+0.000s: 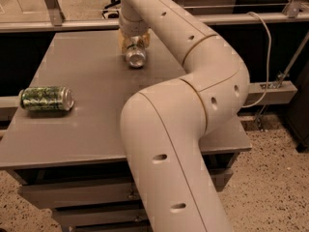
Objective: Place 7up can upright
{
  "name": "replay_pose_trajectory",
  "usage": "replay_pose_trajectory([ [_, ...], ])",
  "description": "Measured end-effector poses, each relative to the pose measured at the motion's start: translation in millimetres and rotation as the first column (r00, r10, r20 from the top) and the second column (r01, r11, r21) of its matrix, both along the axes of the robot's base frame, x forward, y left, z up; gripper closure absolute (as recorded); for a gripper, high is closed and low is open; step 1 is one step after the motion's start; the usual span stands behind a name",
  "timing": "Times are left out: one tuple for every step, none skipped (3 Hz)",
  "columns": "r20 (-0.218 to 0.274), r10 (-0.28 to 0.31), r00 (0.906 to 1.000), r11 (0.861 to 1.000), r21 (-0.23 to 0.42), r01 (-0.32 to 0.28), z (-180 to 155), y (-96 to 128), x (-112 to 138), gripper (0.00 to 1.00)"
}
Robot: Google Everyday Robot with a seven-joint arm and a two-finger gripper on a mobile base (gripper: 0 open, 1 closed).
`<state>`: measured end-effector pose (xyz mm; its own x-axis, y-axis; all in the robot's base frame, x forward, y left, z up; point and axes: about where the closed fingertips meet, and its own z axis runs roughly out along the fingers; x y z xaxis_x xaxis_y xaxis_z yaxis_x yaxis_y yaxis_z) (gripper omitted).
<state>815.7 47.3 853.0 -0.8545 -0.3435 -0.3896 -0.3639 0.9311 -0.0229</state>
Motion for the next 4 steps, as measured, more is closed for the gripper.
replay_pose_trajectory([
  [0.047, 0.007, 0.9989, 1.000, 0.008, -0.007, 16.4, -2.0, 4.0, 0.88],
  [0.149, 0.016, 0.9887, 0.999, 0.034, -0.022, 49.2, -17.4, 4.1, 1.00],
  [0.297, 0.027, 0.9546, 0.992, 0.107, -0.061, 98.1, -43.4, -18.0, 1.00],
  [0.387, 0.060, 0.9203, 0.976, 0.171, -0.135, 109.0, -56.5, -51.6, 1.00],
])
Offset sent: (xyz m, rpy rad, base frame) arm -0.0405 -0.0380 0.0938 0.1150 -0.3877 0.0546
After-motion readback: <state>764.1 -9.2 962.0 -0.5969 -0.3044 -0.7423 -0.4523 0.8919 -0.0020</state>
